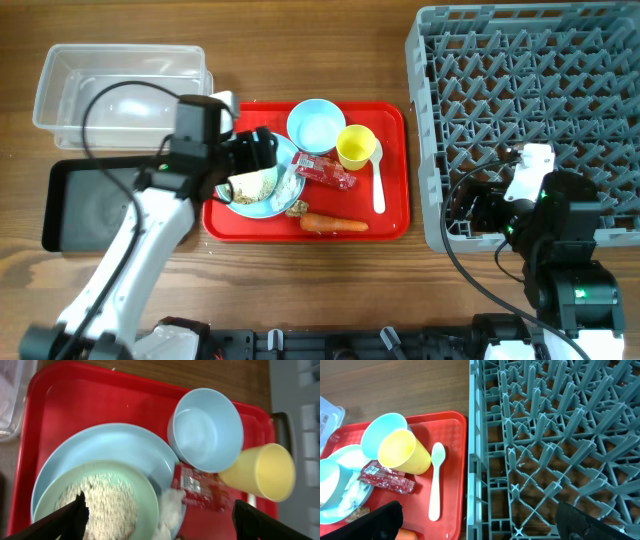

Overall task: Sort waste into correct bins and load items into the dishwasher rack
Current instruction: 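Grasp the light-blue plate rim with the left gripper, then tip the plate over the black tray to dump rice and peanuts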

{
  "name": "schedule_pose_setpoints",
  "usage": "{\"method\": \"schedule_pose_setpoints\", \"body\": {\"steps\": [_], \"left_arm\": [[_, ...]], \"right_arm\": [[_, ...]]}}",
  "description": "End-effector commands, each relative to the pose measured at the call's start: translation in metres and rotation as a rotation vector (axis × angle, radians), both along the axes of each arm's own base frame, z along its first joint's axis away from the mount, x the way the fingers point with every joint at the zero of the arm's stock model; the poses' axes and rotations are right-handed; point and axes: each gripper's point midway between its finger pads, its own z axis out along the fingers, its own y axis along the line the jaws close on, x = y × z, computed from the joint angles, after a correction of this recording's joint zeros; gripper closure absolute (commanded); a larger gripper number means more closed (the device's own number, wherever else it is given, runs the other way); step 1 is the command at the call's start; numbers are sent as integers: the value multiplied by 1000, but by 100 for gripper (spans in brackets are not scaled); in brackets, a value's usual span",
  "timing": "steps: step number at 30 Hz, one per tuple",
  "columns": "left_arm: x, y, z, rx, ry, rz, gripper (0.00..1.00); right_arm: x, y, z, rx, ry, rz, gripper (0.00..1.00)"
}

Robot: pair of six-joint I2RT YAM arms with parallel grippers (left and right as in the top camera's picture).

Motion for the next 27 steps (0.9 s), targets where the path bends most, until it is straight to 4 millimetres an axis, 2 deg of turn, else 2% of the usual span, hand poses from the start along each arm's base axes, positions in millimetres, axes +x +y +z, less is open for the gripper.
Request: {"method": "schedule_pose_setpoints", "body": {"steps": [1,3,4,6,9,10,13,14,22,24,26,27], "left_arm": [[16,-13,-34,110,25,0,12],[18,-19,-48,112,50,-2,17],[19,-22,-57,114,67,1,23],[18,-24,-72,113,104,14,41],[14,-22,-89,121,160,30,54],[13,-22,-93,124,170,30,65],[11,-21,-93,126,178,30,70],[9,-21,-95,131,188,29,77],[-6,-27,-105,155,242,-3,79],[-8,-30,-105,159,247,-11,85],[-8,-30,-105,158,246,-13,96],[-8,-30,-105,159,245,-13,96]], "right_arm": [[1,5,10,22,-20,14,0],[1,5,10,23,-20,14,0],[1,5,10,23,-20,14,0],[1,5,10,23,-20,14,0],[1,5,10,22,-20,14,0],[1,5,10,22,-20,14,0],[1,5,10,23,-20,14,0],[1,5,10,24,-20,14,0],[1,5,9,24,-19,14,0],[1,5,10,23,-19,14,0],[1,5,10,24,-19,14,0],[1,5,10,23,-19,14,0]]}}
